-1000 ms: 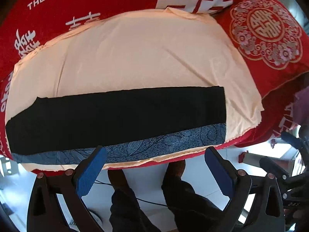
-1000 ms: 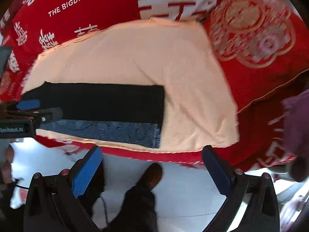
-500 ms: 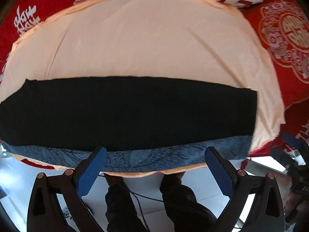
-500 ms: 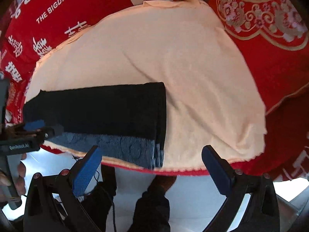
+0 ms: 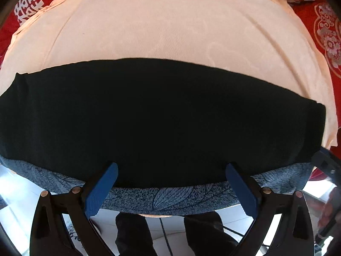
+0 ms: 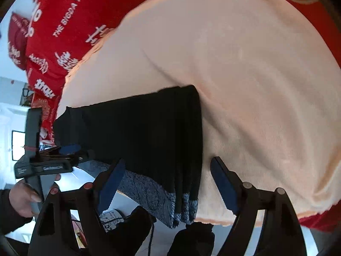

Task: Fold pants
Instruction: 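Grasp the waistband edge of the folded trousers with both grippers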

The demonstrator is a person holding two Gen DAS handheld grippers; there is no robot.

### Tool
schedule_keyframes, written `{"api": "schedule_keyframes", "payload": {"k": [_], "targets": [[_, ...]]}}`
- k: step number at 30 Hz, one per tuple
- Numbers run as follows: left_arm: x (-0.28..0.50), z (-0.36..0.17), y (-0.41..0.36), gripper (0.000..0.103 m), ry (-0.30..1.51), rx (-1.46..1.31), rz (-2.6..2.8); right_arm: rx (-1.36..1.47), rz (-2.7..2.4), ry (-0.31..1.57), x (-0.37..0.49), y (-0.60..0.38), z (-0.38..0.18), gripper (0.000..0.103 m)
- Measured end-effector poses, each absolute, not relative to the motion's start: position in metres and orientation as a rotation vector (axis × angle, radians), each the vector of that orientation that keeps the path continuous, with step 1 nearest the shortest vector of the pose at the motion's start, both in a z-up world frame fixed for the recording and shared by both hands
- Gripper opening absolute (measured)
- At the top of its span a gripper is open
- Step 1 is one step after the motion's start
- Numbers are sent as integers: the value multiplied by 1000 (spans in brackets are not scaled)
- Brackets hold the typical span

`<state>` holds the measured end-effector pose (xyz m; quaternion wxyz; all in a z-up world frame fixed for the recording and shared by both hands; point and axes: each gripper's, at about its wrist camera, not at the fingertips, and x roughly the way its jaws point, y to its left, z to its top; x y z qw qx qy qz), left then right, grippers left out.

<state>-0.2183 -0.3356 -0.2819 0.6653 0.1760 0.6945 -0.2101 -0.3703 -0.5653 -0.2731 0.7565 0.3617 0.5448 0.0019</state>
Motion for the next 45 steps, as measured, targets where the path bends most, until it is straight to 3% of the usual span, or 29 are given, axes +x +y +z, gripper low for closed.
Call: {"api": "schedule_keyframes", "payload": {"k": [11, 24, 30, 40, 42, 43, 45], "targets": [[-229, -283, -343, 102, 1562, 397, -478, 762, 46, 1098, -354, -572, -272, 82], [-239, -285, -329, 102, 1543, 378, -504, 741, 230, 1157, -332, -578, -277, 81], [-225, -291, -335, 102, 1550, 385, -520, 934, 362, 1102, -327, -586, -281, 81], [-228, -292, -336, 102, 1527, 381, -530, 775, 340, 1132, -320, -573, -282, 76], [-228, -291, -335, 102, 1528, 377, -534, 736, 304, 1176, -317, -566, -274, 60], [-229, -291, -334, 102, 1532, 377, -537, 728, 301, 1189, -316, -567, -273, 23], [-226, -285, -332, 102, 1545, 358, -538, 703, 294, 1196, -319, -568, -267, 20]]}}
